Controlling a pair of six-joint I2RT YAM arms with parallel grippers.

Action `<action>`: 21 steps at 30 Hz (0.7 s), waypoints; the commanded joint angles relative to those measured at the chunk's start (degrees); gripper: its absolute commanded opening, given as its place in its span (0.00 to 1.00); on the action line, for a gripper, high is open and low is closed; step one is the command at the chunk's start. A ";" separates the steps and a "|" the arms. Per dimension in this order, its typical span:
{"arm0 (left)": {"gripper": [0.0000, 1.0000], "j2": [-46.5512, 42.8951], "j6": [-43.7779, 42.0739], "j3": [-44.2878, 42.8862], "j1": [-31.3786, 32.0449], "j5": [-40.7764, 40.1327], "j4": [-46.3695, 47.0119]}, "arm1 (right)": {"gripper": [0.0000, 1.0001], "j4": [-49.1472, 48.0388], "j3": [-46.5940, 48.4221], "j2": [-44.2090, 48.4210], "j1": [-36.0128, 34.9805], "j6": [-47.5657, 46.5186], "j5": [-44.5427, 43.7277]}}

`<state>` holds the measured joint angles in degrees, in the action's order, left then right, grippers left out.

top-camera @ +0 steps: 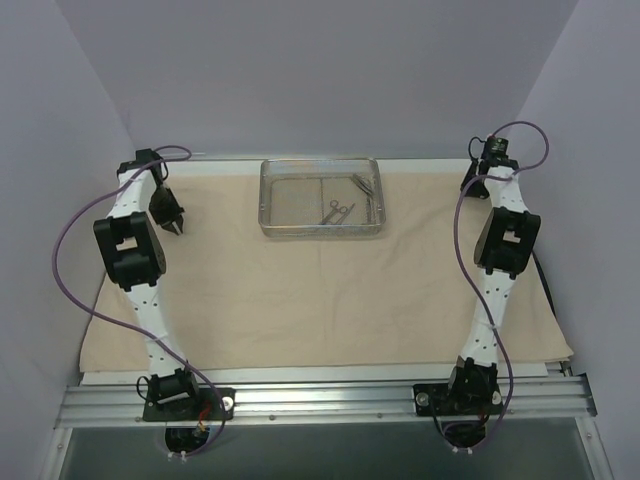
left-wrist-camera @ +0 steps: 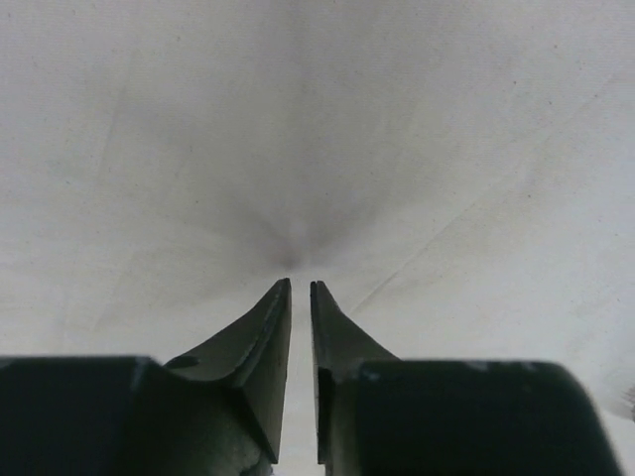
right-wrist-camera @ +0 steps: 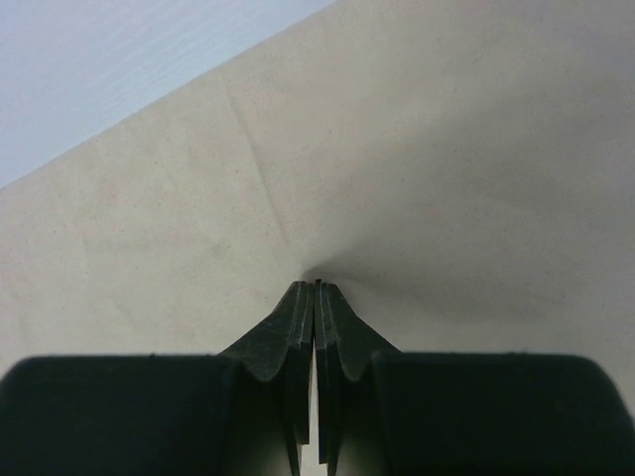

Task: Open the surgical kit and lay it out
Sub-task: Smooth out the surgical kit at the center of the board.

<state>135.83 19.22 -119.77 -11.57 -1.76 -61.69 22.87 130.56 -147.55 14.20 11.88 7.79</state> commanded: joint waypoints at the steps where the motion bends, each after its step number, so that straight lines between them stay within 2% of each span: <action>1: 0.24 -9.24 -0.59 1.45 0.76 1.49 0.51 | 0.01 4.37 -3.38 6.28 -1.88 0.77 -1.73; 5: 0.57 -15.67 -2.26 6.64 1.90 5.00 2.72 | 0.18 5.95 -6.98 14.11 -6.63 0.34 -4.98; 8: 0.66 -20.15 -0.95 11.91 2.26 10.62 5.08 | 0.53 7.53 -5.68 17.20 -12.14 -0.71 -6.20; 9: 0.71 -21.21 -0.33 14.97 2.43 11.94 6.83 | 0.68 7.97 -4.80 17.55 -13.65 -1.15 -7.52; 10: 0.73 -22.70 0.02 16.04 2.61 13.87 7.63 | 0.74 8.32 -3.83 18.08 -15.58 -1.24 -10.14; 12: 0.75 -23.50 0.20 16.93 3.31 14.42 7.90 | 1.00 9.29 -1.21 18.52 -19.20 -0.55 -14.45; 14: 0.76 -24.29 -0.06 16.32 4.80 13.63 7.38 | 1.00 10.87 0.39 19.22 -19.38 3.31 -11.94; 15: 0.77 -24.73 0.02 16.14 5.24 13.10 7.55 | 1.00 10.44 -0.56 19.83 -18.42 4.02 -4.35; 16: 0.91 -25.61 0.11 16.14 6.20 12.66 7.99 | 1.00 9.31 -1.96 21.32 -17.98 5.16 -1.41; 17: 0.94 -25.96 0.20 16.23 6.47 12.57 8.69 | 1.00 6.51 -3.63 22.20 -17.63 6.13 0.80; 20: 0.94 -26.41 0.81 15.61 8.14 11.35 9.31 | 1.00 3.41 -9.00 23.53 -17.10 7.19 7.31; 21: 0.94 -27.02 1.08 15.79 9.02 11.43 9.74 | 1.00 6.80 -7.18 21.27 -17.01 6.24 9.59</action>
<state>112.71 19.35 -103.57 -4.34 9.65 -55.33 27.31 124.05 -126.34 -6.52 16.49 9.69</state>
